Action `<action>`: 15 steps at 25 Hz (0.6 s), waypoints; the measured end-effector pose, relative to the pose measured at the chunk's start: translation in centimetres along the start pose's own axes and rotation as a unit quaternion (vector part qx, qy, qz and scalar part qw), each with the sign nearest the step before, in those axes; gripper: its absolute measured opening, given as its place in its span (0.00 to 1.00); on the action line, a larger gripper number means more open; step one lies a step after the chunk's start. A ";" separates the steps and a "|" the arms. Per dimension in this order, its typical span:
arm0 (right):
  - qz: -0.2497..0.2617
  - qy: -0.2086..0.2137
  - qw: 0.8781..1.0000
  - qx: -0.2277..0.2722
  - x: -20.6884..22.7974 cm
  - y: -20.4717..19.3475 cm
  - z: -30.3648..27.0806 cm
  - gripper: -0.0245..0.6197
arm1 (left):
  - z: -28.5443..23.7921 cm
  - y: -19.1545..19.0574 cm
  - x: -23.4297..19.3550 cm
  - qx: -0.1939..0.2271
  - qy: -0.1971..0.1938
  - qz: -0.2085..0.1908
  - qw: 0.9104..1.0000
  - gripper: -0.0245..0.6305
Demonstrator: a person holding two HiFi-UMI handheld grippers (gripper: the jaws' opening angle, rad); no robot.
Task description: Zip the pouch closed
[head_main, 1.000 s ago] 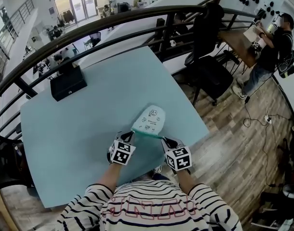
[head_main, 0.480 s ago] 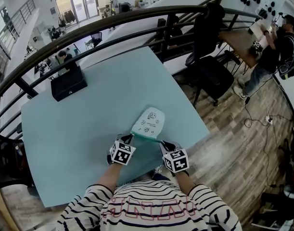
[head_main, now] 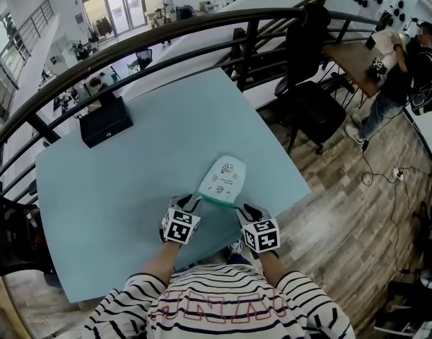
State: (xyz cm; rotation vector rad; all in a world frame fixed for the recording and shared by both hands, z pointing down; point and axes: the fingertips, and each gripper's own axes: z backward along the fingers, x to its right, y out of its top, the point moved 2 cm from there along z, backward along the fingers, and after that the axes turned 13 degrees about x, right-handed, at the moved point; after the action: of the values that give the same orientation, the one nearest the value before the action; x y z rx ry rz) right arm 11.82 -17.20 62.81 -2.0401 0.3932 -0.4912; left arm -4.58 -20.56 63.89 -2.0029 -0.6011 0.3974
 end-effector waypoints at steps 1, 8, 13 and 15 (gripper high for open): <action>-0.003 -0.002 1.000 0.004 -0.1 0.1 0.1 0.21 | 0.3 0.2 0.1 0.005 -0.001 0.005 1.000 0.20; -0.019 -0.017 0.999 0.033 -1.0 1.2 0.9 0.23 | 2.7 1.6 0.6 0.039 -0.004 0.010 0.999 0.20; -0.027 -0.020 0.998 0.059 -2.0 2.3 1.8 0.23 | 4.7 2.7 1.0 0.061 -0.007 0.006 0.998 0.20; -0.031 -0.020 0.997 0.072 -2.6 2.9 2.0 0.23 | 5.5 3.2 0.8 0.072 -0.007 0.005 0.997 0.20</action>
State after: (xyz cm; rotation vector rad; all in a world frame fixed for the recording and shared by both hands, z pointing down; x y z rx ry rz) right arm 10.37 -15.89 58.90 -1.9248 0.2627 -0.5010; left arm -5.89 -17.43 58.47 -1.8664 -0.5557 0.4486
